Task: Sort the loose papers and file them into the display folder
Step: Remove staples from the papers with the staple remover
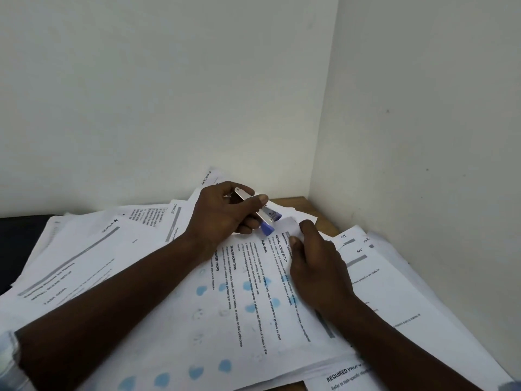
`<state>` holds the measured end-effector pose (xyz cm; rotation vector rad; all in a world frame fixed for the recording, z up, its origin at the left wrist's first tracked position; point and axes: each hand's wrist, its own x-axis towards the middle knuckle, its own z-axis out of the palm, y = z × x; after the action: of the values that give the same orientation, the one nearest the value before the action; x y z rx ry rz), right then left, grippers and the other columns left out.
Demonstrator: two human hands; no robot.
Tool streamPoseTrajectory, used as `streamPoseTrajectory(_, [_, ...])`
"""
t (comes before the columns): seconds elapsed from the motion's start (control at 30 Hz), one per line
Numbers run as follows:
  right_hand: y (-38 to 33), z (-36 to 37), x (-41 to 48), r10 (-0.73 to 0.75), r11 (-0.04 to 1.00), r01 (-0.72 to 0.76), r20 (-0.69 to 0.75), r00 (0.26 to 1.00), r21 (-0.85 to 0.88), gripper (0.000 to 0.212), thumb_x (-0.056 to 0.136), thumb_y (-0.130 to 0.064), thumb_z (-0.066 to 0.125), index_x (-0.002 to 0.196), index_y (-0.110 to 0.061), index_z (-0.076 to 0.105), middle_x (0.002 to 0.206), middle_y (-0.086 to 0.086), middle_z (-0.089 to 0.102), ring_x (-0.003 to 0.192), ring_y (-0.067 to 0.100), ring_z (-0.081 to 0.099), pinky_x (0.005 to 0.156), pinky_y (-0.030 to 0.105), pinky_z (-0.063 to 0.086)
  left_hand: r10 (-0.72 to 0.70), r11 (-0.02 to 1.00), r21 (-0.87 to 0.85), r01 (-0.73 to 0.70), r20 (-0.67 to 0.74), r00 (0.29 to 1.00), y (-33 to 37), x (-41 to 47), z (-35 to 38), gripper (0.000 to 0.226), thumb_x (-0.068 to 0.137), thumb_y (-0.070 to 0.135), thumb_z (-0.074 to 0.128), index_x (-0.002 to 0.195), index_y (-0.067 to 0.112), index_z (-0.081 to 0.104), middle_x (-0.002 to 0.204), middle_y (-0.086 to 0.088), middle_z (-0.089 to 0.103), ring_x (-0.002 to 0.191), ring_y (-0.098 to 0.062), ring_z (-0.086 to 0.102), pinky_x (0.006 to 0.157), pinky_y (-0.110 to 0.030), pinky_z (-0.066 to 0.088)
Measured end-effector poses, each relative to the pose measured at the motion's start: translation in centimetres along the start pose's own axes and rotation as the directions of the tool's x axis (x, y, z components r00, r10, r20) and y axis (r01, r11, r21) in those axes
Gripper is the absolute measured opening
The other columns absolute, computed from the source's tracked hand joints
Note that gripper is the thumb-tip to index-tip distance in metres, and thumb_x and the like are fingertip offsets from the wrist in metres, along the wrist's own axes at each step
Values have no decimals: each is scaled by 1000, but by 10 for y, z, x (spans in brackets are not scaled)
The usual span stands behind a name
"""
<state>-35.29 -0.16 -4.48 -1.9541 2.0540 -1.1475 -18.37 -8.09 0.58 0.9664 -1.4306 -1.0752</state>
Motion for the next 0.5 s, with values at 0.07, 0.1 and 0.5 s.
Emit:
streamPoseTrajectory(0.07, [0, 0, 0, -2, 1000, 2, 1, 1000, -13, 18, 107, -34, 39, 120, -25, 46, 94, 1, 67, 93, 29, 62, 75, 41, 48, -32, 999, -12, 32, 42, 999, -1, 0, 2, 30, 83, 27, 85, 99, 3, 77, 82, -21, 76, 64, -22, 71, 69, -35, 64])
streamPoseTrajectory(0.1, [0, 0, 0, -2, 1000, 2, 1, 1000, -19, 18, 107, -34, 39, 121, -25, 46, 95, 1, 67, 93, 29, 62, 74, 41, 47, -54, 998, -28, 56, 71, 996, -1, -1, 2, 32, 81, 28, 86, 98, 2, 78, 85, -22, 76, 66, -22, 71, 68, -33, 63])
streamPoseTrajectory(0.5, [0, 1, -1, -55, 998, 55, -4, 998, -20, 17, 107, -33, 38, 122, -26, 44, 91, 1, 68, 91, 30, 63, 68, 39, 39, -20, 994, 107, 1, 171, 985, 7, 1, -5, 31, 84, 36, 81, 87, 5, 76, 63, -13, 66, 50, -20, 57, 48, -27, 50])
